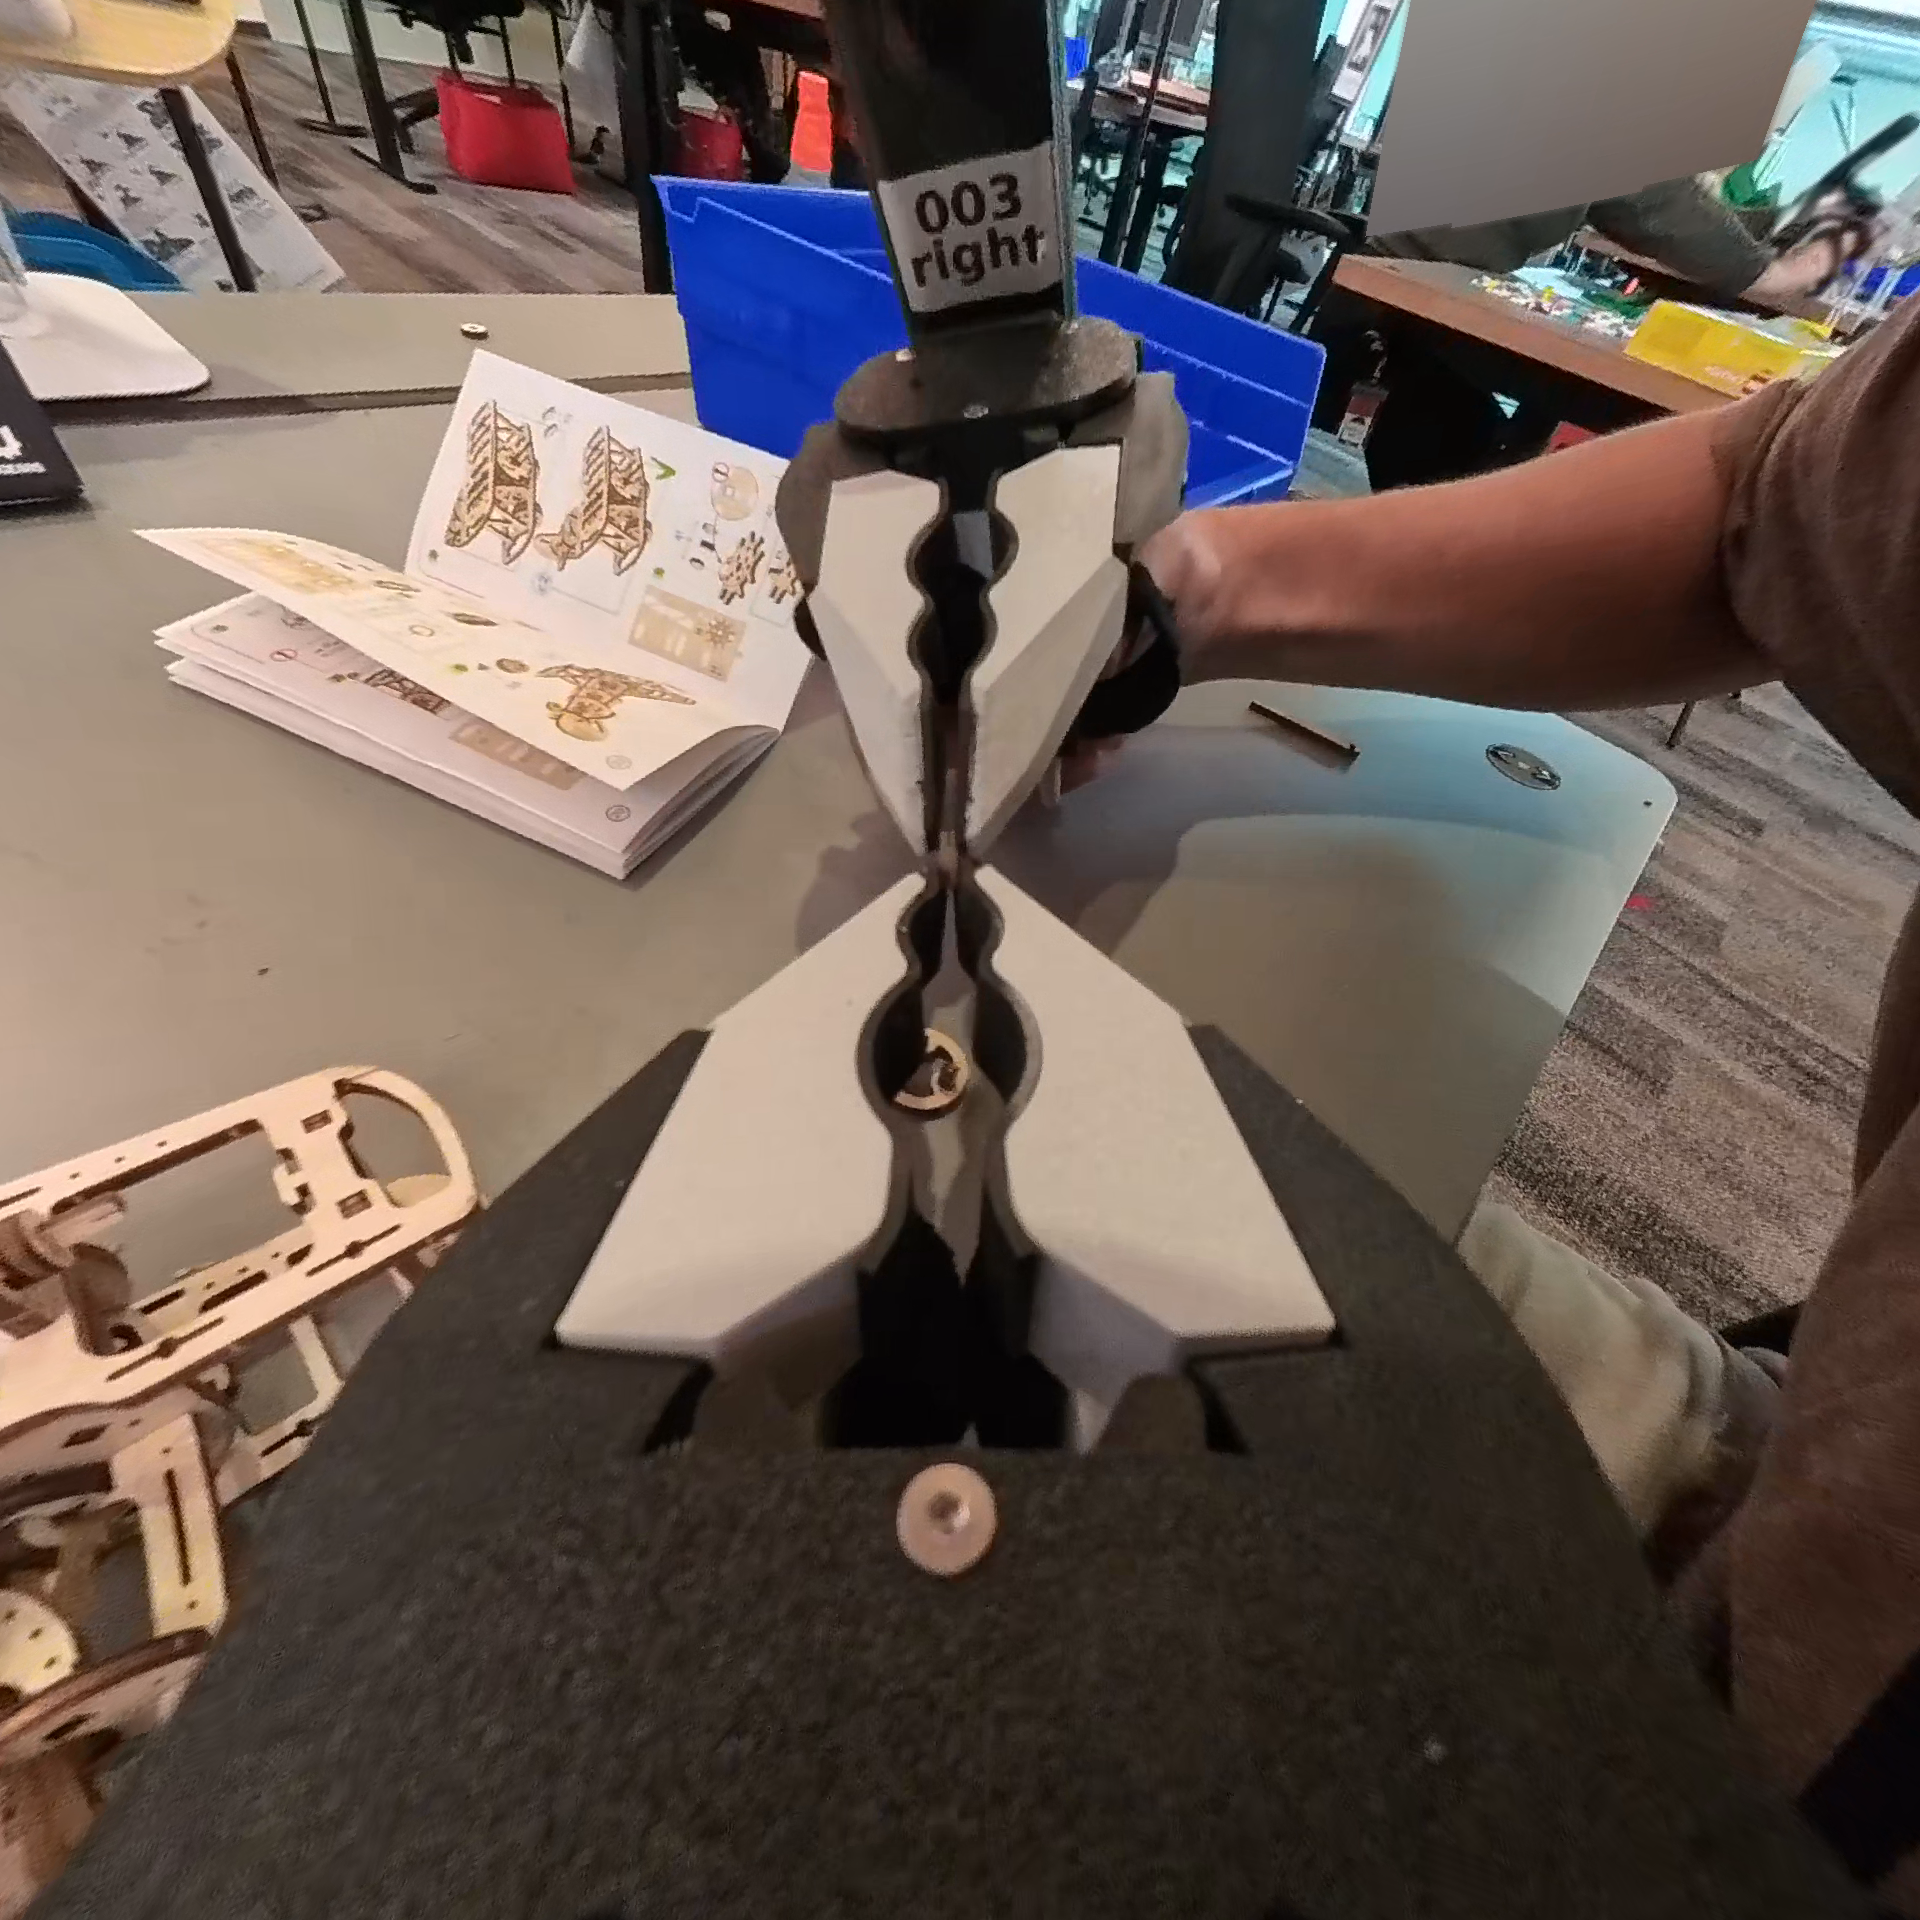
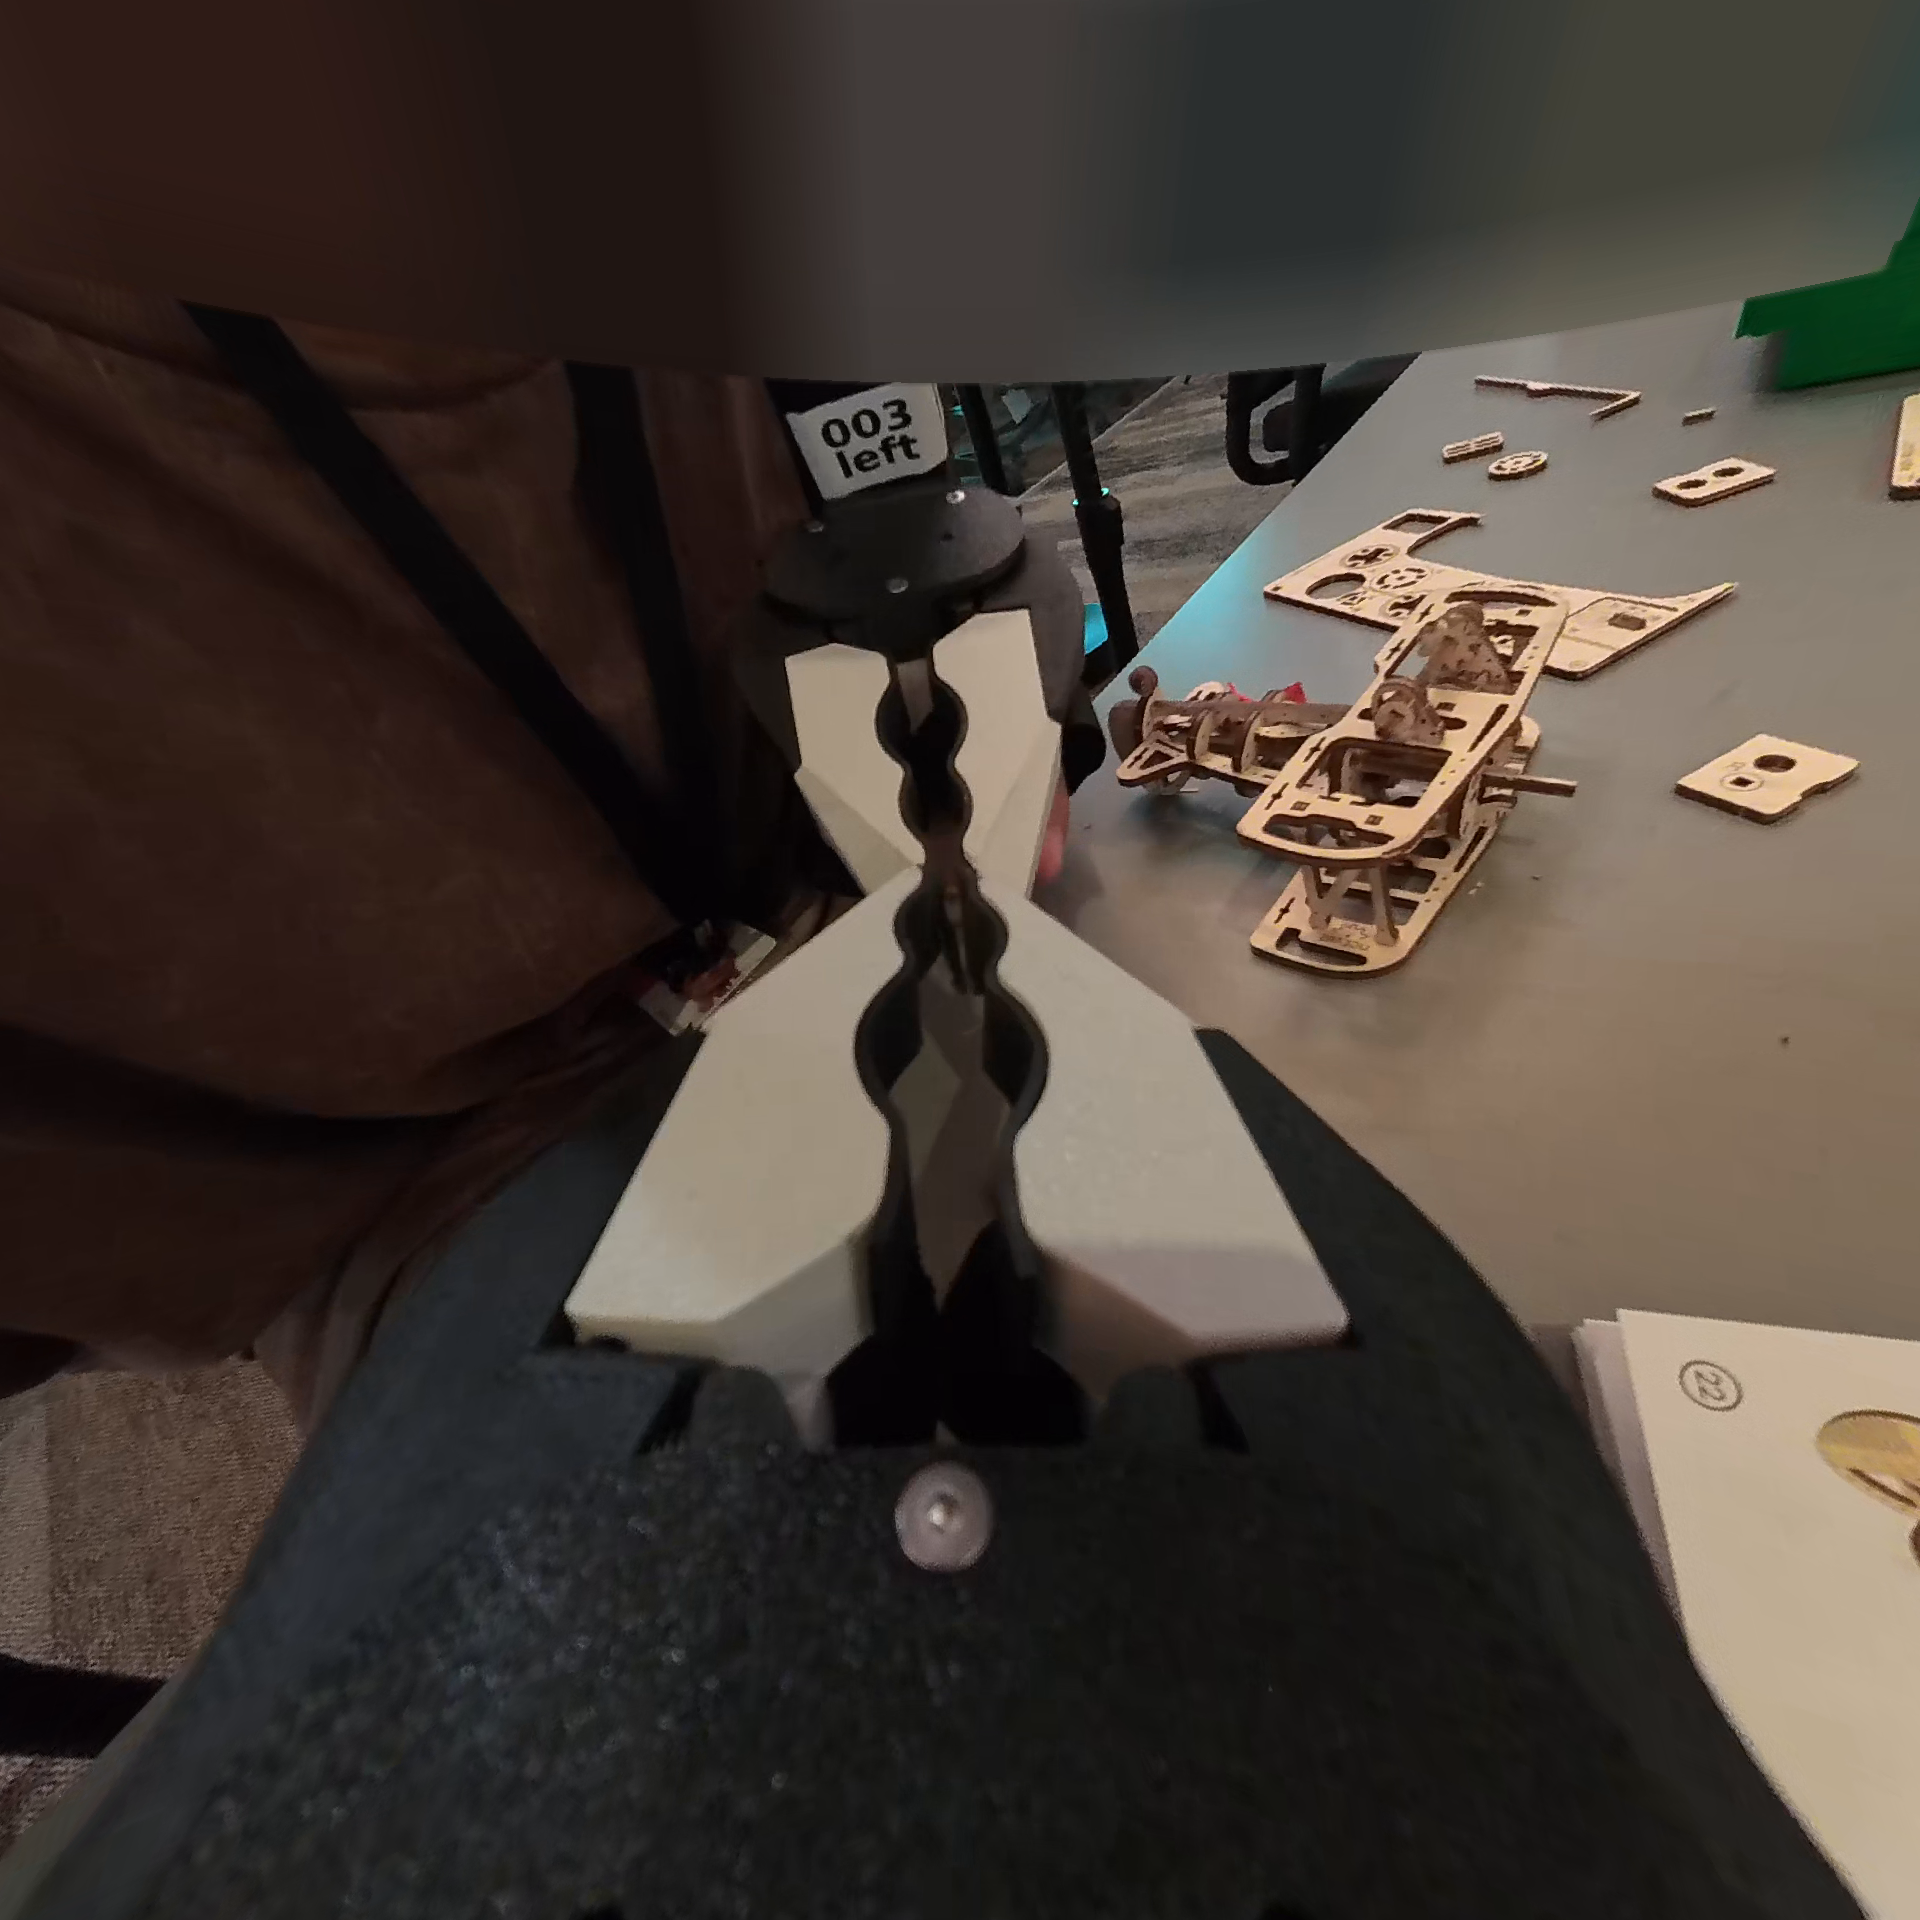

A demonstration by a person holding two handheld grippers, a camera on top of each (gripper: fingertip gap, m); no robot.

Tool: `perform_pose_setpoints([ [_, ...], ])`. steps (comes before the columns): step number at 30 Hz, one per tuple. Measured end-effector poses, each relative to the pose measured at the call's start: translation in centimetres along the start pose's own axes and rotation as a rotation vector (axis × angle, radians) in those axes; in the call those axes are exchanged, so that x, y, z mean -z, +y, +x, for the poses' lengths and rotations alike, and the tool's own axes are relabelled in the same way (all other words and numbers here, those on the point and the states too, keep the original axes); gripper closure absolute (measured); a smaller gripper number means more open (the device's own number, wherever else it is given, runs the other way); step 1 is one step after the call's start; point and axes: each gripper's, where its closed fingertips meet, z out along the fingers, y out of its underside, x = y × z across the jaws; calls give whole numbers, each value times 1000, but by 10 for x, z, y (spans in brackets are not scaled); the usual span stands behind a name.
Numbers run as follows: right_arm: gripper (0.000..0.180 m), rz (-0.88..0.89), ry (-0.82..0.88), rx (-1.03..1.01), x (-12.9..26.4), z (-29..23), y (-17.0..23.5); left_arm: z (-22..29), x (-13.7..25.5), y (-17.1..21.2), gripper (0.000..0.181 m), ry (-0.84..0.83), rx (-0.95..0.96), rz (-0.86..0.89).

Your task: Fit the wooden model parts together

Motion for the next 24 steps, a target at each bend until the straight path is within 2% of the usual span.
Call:
perform_pose_setpoints([
  [7, 179, -76, -20, 36, 2, 2, 13, 0, -4, 11, 179, -11, -56, -83],
  [10, 180, -176, 2, 77, 6, 5, 27, -16, -6, 50, 151, -90, -150, -331],
  [12, 179, -266, 25, 116, 7, 9, 41, -16, -5, 72, 140, -77, -190, -453],
  [15, 179, -357, 45, 195, 5, 11, 57, -9, -9, 60, 145, -52, -215, -385],
  [18, 179, -397, 53, 227, 6, 12, 64, -8, -15, 71, 140, -37, -212, -461],
  [24, 178, -416, 97, 189, 11, 22, 67, -8, -24, 70, 144, -32, -201, -466],
])
